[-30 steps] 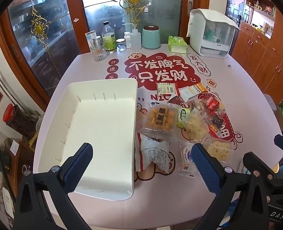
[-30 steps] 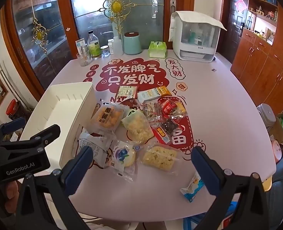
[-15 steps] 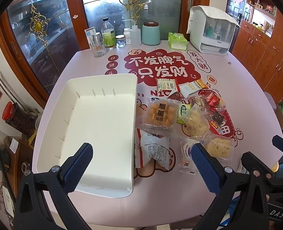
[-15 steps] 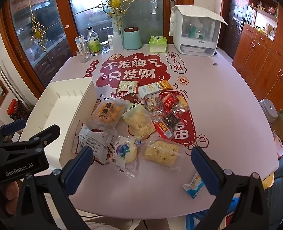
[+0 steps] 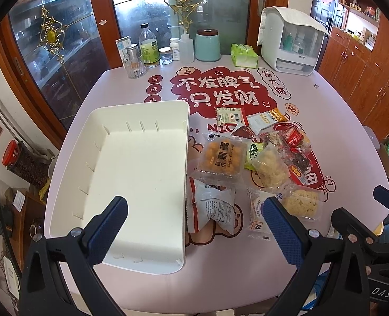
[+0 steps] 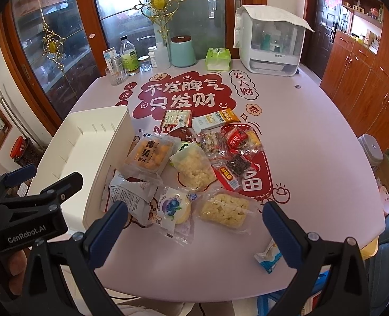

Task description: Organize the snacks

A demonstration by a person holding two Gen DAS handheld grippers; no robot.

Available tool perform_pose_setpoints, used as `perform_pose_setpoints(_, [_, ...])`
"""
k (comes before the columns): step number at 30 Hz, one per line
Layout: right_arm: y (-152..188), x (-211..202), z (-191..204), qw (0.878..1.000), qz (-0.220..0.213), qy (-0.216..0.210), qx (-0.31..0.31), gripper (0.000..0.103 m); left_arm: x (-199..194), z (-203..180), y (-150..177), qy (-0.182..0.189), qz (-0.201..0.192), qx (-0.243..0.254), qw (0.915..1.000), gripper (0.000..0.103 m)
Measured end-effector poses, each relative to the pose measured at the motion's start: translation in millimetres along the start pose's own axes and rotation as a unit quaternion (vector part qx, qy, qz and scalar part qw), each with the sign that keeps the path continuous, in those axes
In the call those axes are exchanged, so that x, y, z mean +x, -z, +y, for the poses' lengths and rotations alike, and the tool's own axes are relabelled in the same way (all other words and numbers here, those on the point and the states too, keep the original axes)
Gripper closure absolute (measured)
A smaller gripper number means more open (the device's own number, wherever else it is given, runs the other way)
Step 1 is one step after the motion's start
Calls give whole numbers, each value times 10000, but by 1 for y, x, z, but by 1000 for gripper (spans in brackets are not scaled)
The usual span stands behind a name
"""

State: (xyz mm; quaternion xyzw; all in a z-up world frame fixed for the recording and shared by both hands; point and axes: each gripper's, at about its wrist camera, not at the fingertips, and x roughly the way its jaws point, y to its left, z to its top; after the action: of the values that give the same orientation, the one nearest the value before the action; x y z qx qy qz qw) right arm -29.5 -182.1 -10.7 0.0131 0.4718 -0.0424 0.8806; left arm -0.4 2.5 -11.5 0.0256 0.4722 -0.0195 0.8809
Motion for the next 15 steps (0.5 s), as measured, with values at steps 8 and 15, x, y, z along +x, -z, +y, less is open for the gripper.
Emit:
perform_pose_setpoints(8, [0,2,1,10000,11,-3,14,0,0,0,0,-9,0,-19,10000,1])
perform_pose_setpoints(15, [-1,6,3,10000,49,-26,48,0,4,1,2,-10,21,-9,10000,1])
